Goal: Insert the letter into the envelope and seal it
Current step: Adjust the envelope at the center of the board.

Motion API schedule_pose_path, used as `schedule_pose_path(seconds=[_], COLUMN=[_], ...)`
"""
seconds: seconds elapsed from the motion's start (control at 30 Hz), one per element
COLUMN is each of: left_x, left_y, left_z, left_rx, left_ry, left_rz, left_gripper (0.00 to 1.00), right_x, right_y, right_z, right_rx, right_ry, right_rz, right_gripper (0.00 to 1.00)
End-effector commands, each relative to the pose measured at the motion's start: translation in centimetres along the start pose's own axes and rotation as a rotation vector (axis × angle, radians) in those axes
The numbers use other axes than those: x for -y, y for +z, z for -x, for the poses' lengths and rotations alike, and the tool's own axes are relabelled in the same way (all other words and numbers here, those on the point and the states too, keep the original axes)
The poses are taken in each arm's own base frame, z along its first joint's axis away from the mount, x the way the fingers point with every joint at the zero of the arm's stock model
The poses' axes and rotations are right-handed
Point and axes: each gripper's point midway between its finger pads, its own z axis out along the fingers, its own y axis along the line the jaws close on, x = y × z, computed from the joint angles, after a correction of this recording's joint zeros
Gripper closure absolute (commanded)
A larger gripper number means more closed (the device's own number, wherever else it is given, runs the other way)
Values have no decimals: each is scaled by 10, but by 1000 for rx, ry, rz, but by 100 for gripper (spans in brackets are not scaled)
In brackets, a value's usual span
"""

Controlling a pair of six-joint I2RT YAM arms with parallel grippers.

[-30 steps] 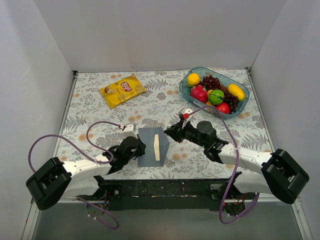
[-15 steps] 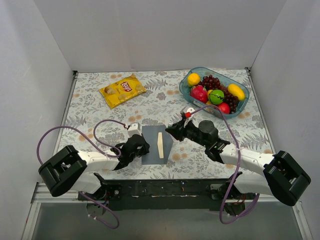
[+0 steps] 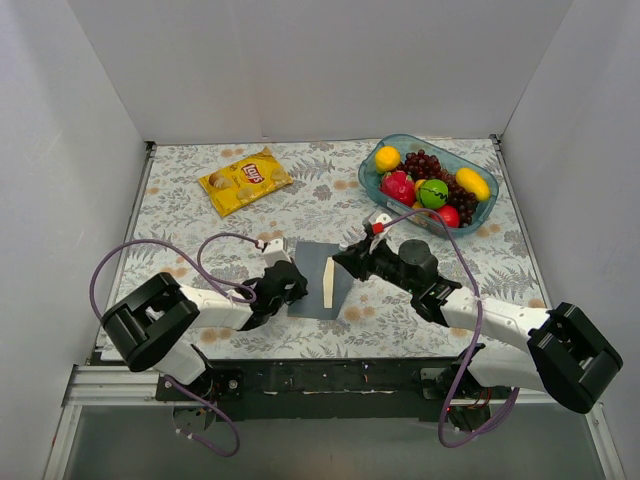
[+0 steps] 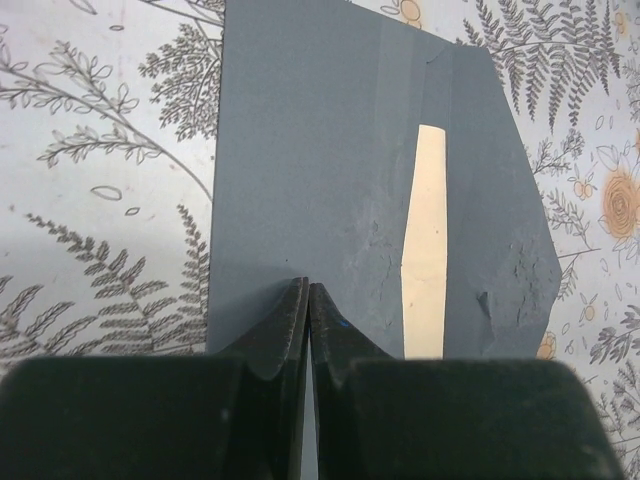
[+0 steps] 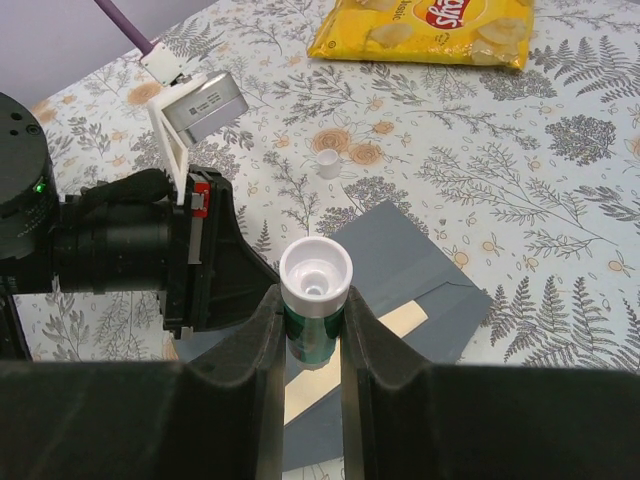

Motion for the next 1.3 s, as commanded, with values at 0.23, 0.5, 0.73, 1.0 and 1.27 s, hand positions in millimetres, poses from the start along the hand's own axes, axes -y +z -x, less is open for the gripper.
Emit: schedule_pose_path(seconds=[0.23,0.5,0.73,1.0,1.27], left_x=[4,-6,10,0,-28], left_y=[8,-16,-29,-42,-62], left_z=[-4,15,36,27,8], left_rx=[-27,35,77,42,-37], left_ry=[-12,-34,-25,40,-44], left_rz=[7,31,-25,-33,57], left_gripper=[100,96,87,60,60], right_x=[7,7,6,6,5], right_y=[-5,-2,-2,-2,-1], right_z=[11,10,9,11,10], right_rx=[41,38,38,39,35], right_ry=[-7,-2,4,-1,4], right_rz=[-35,-27,-23,-22,-15], right_gripper=[99,99,99,99,99])
